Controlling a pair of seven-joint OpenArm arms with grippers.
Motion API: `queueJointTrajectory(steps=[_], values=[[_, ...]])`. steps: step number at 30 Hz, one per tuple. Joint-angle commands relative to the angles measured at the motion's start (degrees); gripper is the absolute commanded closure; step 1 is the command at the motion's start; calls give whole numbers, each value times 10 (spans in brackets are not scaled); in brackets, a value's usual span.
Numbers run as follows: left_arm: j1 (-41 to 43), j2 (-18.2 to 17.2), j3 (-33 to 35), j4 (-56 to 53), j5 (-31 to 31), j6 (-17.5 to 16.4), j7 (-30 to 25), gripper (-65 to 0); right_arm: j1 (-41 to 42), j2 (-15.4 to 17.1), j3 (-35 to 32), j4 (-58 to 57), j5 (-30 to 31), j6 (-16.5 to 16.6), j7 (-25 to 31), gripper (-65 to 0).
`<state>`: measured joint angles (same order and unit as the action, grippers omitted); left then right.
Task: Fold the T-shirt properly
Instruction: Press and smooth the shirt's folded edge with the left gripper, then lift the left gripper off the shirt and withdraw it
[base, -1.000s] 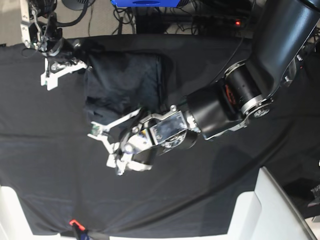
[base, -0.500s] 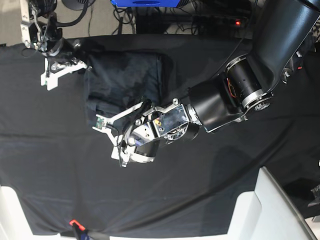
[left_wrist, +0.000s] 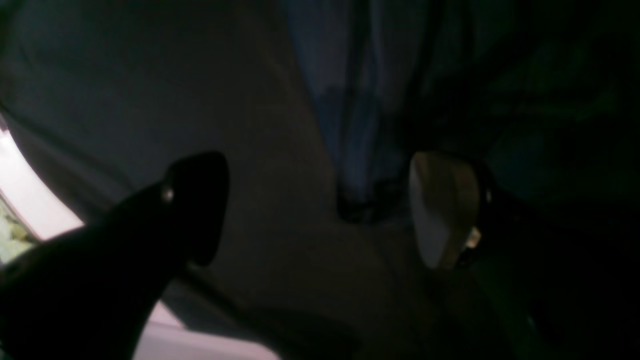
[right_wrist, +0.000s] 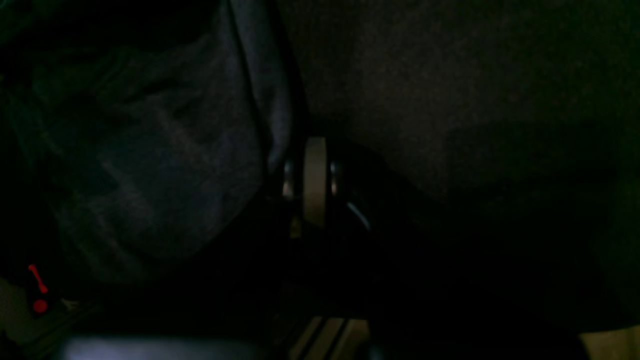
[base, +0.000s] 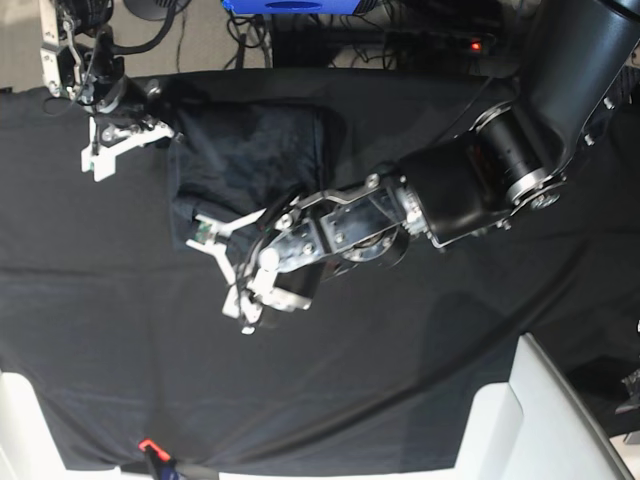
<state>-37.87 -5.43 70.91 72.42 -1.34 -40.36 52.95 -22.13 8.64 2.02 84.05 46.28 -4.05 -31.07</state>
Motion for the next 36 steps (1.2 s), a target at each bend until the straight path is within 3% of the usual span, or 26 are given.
queueJointTrajectory(steps=[1,6,12,19,21,24,26,30,36], values=[[-7,6,-5,9,2,4,-4,-541,-1,5,1,6,-4,-7,-2,-9],[20,-5,-34,50,1,4,-4,-541,3,5,3,6,-4,-7,-2,-9],[109,-23,-285,182,4,4,-2,-540,10,21,1,28,-4,-7,-1,-9],[296,-115,-559,245,2,4,3,-523,27,80,-8,110,-5,-6,-4,-14],[348,-133,-630,235,2,4,2,-444,50,98,-31,121,-5,-6,-14,-15],[430,-140,-748,220,1,4,-2,-207,92,122,-84,129,-5,-7,-25,-15],[481,-136,-811,216,1,4,-11,-13,114,131,-113,134,-5,-7,-25,-15],[553,-94,-910,223,1,4,-14,0,142,144,-161,145,-5,-7,-26,-29],[607,9,-1032,224,6,4,-17,0,142,162,-198,151,-5,-7,-26,-246]])
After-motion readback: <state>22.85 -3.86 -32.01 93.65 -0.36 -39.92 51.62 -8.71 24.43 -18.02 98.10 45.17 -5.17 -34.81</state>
